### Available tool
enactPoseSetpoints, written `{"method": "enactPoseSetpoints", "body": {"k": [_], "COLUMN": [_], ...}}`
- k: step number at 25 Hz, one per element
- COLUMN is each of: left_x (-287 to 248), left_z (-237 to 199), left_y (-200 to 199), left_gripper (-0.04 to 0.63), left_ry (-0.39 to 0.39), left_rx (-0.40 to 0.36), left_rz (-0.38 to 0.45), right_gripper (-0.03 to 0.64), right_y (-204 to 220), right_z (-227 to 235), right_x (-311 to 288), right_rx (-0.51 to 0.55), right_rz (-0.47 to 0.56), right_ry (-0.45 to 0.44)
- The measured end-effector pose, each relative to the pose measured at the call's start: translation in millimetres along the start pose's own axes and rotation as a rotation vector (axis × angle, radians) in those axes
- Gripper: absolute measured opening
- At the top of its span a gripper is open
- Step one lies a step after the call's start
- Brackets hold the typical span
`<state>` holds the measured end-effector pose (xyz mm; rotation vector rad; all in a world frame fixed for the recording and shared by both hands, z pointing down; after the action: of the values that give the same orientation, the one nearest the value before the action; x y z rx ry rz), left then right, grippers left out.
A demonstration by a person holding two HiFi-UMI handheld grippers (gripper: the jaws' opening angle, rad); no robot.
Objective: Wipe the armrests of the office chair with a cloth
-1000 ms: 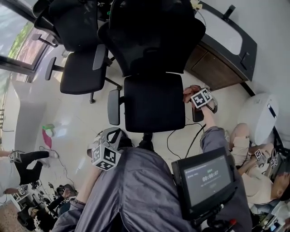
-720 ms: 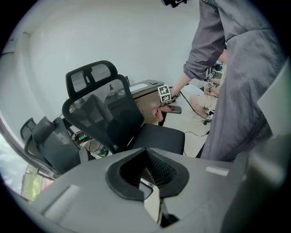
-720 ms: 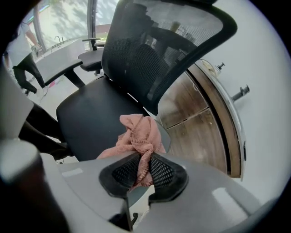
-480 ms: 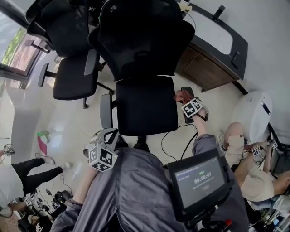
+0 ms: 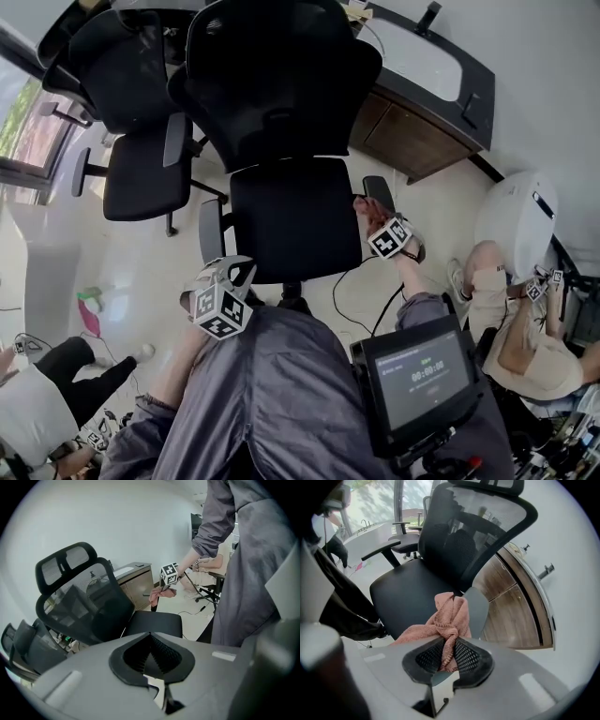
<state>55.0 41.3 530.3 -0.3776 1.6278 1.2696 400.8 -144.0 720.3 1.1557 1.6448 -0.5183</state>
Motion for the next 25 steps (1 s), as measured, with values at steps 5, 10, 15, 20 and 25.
{"method": "enactPoseSetpoints", "body": {"k": [5, 10, 15, 20, 25], "left_x": [-38, -85, -94, -81, -83], "left_z": [-4, -12, -3, 6, 6], "left_y": [-20, -43, -57, -43, -34], "left_gripper": [0.017, 0.017, 0.017, 0.017, 0.017], "left_ry": [0.068, 0.121, 0.128, 0.127, 0.124], "left_rx": [-0.108, -0.109, -0.129, -0.079, -0.063], "left_rz": [-0.042, -0.061, -0.084, -0.086, -0.089], "right_gripper": [0.049, 0.048, 0.049, 0.048, 0.046], "right_y": [-1, -24, -46, -64, -63], "right_z": [8, 48, 66, 76, 65], "right_x": [3, -17, -43, -50, -52], "right_rx": [-0.027, -0.012, 0.03, 0.037, 0.067], "right_rz": [0.038, 0.062, 0.085, 0.119, 0.091], "right_ry": [0.002, 0.011, 0.031, 0.072, 0.043]}}
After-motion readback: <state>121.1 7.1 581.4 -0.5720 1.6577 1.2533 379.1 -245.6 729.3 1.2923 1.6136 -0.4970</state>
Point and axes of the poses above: the fingertips, and each gripper's own axes: x backward along the fingers, z to its right, y out of its underside, the point moved 6 cm from there along x, backward along the fingers, and after that the axes turned 9 degrees about y, right-handed, at the moved point
